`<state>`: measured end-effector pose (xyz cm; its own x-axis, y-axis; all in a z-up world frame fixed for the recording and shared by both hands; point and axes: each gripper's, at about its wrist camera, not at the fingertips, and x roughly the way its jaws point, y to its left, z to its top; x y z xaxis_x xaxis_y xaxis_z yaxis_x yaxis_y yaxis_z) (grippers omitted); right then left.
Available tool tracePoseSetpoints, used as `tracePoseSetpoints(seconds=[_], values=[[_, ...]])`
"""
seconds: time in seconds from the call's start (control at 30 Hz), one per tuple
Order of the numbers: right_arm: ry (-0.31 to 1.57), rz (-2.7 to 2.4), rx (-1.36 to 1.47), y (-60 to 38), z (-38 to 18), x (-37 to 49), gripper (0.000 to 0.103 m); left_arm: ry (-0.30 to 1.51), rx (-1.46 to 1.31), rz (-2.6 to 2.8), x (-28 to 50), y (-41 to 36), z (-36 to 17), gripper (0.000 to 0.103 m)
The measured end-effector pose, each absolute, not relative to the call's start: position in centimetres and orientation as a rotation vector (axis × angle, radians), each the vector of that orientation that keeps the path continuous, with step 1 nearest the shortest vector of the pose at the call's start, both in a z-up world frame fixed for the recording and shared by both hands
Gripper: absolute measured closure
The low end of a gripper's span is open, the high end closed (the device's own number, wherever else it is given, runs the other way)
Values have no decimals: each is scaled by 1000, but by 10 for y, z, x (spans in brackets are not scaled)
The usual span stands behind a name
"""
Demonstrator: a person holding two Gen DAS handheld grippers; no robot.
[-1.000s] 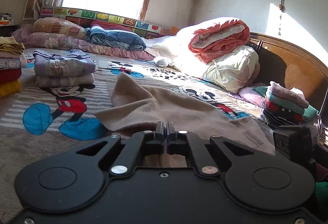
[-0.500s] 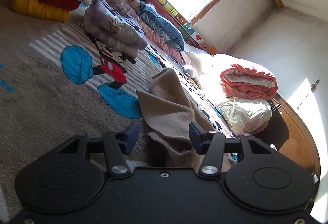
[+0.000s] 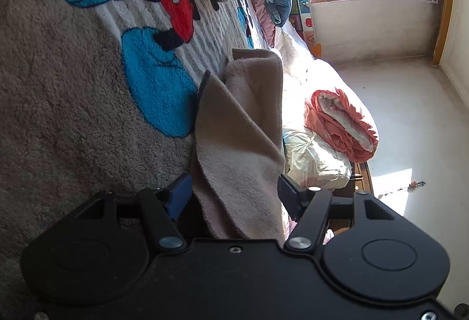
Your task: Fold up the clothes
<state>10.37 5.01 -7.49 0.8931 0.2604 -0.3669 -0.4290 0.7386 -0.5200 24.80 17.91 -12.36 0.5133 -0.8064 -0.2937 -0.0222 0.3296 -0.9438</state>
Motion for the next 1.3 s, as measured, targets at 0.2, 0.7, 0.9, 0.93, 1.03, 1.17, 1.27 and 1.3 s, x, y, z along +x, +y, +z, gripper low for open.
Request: tracePoseSetpoints(seconds=[0.2,0.7,0.9,0.93,1.03,1.17,1.27,1.3], values=[[296,321,-574,30,-80,107,66,921,-1135,-626,255,172,-126,39],[321,240,-318,-25,-75,108,75,887,-993,-556,260,151,-119,39],[336,251,-281,-33,-77,106,80,852,-939,-532,264,133,-116,87],[340,260,-273,-33,-78,106,84,832,-918,-532,264,131,-111,99],[340,291,-253,-30,-76,104,87,735,-836,-548,259,134,-86,99],[317,348,-230,-19,-68,104,88,609,-728,-561,249,150,-54,100],[300,405,-213,-5,-62,107,89,534,-680,-552,241,171,-36,100],[294,424,-207,-1,-60,107,89,517,-672,-546,240,178,-32,100]])
